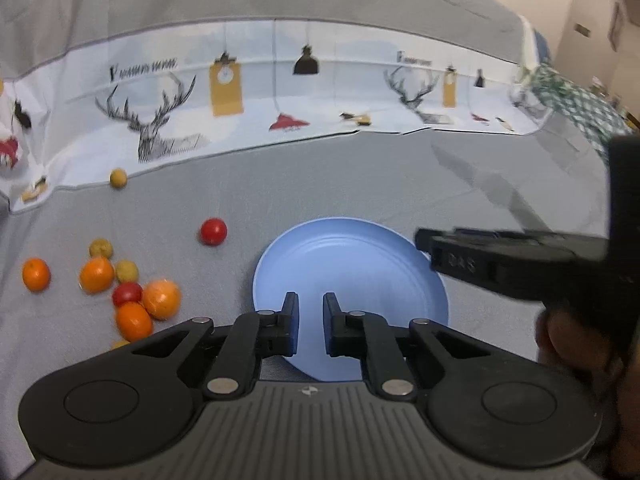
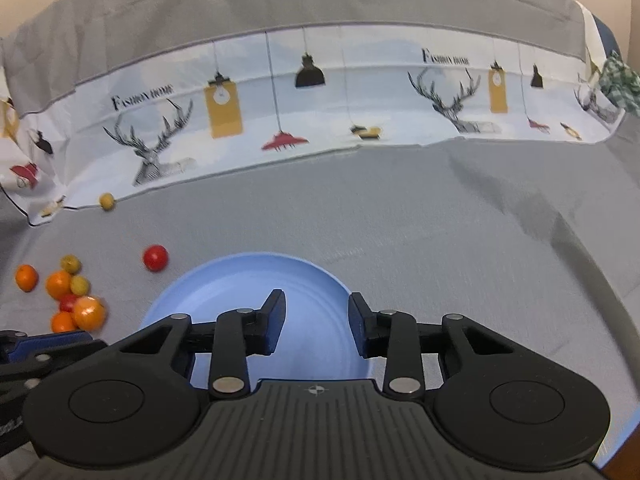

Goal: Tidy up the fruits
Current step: 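Move both grippers from the blue plate toward the fruit pile, then grasp the bagged orange with the right gripper while the left gripper grasps a yellow plum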

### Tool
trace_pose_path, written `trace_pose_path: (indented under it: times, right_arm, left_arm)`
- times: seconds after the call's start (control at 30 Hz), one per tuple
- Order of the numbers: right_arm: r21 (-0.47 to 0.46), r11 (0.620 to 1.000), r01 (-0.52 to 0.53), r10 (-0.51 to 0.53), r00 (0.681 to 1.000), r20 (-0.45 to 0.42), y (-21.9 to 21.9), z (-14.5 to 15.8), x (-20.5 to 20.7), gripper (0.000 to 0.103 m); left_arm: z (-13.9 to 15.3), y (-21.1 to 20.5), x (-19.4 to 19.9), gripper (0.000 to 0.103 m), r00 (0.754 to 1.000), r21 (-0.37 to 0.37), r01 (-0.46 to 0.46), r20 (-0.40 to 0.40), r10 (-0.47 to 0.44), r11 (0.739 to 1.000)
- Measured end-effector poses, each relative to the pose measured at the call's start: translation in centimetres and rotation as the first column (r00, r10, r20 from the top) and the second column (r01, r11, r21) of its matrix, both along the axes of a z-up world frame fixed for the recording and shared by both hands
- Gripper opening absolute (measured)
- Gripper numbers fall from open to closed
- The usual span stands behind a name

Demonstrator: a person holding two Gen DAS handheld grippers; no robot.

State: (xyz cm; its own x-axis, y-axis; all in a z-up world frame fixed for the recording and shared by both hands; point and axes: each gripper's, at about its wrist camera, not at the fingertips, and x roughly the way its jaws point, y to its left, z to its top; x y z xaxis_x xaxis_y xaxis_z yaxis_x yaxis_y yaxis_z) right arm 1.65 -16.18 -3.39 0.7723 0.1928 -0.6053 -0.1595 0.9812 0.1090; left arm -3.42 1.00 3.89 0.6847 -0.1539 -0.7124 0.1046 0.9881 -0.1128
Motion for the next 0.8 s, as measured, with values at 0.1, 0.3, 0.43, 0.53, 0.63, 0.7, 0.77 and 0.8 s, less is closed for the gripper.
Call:
trace_pose_path:
  times: [0.1,0.3,0.43,0.53,0.63,0.7,0.77,0.8]
  right_arm:
    - [0.023,1.000,-0.009,0.008,0.999,0.034,0.2,0.8,-0.3,0.036]
    - [0.090,0.995,-0.039,0.032,0.996,0.081,0.7,2.0,-0.8,0.037]
    - [0.128,0.990,-0.049,0.036,0.994,0.104,1.3,2.5,-0.9,0.037]
    - [0.176,0.983,-0.057,0.041,0.995,0.096,1.9,2.8,-0.7,0.037]
    - [0.186,0.979,-0.083,0.067,0.993,0.095,3.4,2.7,-0.6,0.037]
    - [0.192,0.975,-0.109,0.094,0.992,0.087,4.6,2.4,-0.5,0.037]
    - [0.191,0.971,-0.145,0.131,0.988,0.085,5.9,1.9,-0.5,0.038]
    - [0.184,0.970,-0.160,0.147,0.986,0.083,6.7,1.6,-0.5,0.038]
  left_arm:
    - [1.2,1.7,-0.8,0.013,0.999,0.020,0.044,0.017,-0.045,0.999]
    - [3.1,7.3,-2.4,0.013,0.994,0.109,0.070,0.077,-0.079,0.992]
    - [1.7,11.1,-3.2,0.013,0.996,0.106,-0.006,0.088,-0.003,0.994]
    - [-0.4,13.5,-3.2,0.014,0.992,0.084,-0.123,0.030,0.121,0.989]
    - [-1.0,15.3,-3.1,0.014,0.981,0.051,-0.191,0.054,0.188,0.980]
    - [-2.4,15.8,-2.7,0.014,0.979,0.040,-0.201,0.025,0.200,0.979]
    - [-3.9,15.7,-2.1,0.014,0.983,0.060,-0.182,-0.010,0.183,0.981]
    - [-4.4,15.8,-1.7,0.015,0.985,0.058,-0.167,-0.027,0.169,0.984]
